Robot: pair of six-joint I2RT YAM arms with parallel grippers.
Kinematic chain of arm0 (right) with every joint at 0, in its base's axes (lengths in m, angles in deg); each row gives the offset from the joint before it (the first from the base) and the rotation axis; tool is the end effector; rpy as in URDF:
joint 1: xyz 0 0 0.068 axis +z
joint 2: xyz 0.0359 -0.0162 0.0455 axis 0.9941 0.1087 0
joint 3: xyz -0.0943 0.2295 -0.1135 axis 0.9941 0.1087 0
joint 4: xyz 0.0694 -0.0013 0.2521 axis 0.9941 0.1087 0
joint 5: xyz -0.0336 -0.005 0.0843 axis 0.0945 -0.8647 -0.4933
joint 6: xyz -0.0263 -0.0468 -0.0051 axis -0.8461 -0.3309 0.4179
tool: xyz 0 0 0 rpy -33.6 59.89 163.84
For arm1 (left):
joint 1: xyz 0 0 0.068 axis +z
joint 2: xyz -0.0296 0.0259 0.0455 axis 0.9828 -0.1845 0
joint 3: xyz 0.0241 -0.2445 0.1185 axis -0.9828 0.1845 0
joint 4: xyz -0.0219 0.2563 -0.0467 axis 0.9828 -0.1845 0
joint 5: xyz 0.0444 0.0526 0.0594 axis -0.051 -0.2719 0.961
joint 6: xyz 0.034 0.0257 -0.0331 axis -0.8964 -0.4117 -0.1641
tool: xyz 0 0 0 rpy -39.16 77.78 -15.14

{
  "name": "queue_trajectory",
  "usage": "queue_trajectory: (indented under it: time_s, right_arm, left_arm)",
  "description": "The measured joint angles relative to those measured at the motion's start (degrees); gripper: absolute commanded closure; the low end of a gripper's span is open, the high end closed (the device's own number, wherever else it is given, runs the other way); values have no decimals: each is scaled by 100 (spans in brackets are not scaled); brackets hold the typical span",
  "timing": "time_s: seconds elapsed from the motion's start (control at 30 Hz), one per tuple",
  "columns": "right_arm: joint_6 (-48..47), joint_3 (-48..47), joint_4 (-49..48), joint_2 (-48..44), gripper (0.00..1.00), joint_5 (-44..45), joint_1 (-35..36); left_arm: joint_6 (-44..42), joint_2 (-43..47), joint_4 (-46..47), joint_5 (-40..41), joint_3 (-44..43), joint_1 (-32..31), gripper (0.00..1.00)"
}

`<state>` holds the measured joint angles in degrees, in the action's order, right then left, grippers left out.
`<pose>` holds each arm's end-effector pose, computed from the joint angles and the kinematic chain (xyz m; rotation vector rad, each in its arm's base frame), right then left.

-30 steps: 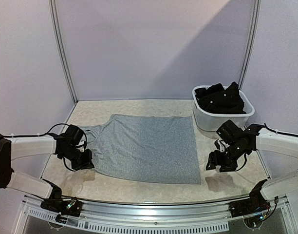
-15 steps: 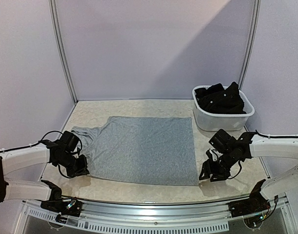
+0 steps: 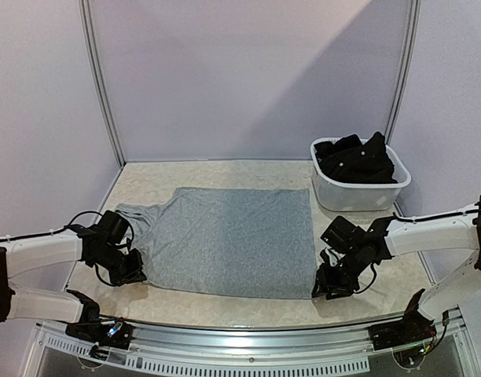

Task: Fold and stack the mixed laundry pile
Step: Pick up the flattened tank top from the center of the board.

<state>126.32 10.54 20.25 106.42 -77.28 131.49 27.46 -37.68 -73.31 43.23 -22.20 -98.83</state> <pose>0.1433 0.1723 0.1467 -0.0481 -3.0304 -0.5437 0.1530 -0.0609 0.1362 -0.6962 2.8721 -0.4732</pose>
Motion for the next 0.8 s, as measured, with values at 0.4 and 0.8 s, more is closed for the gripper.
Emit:
queue_trajectory:
  time_s: [0.4,0.8]
  right_arm:
    - [212,-129,-92,269,97,111,105]
    - [181,-238,459,114,100,352,109]
  left_arm:
    - [-20,-70,70,-116,-15,0,100]
    - [138,522,-304,-101,-22,-7,100]
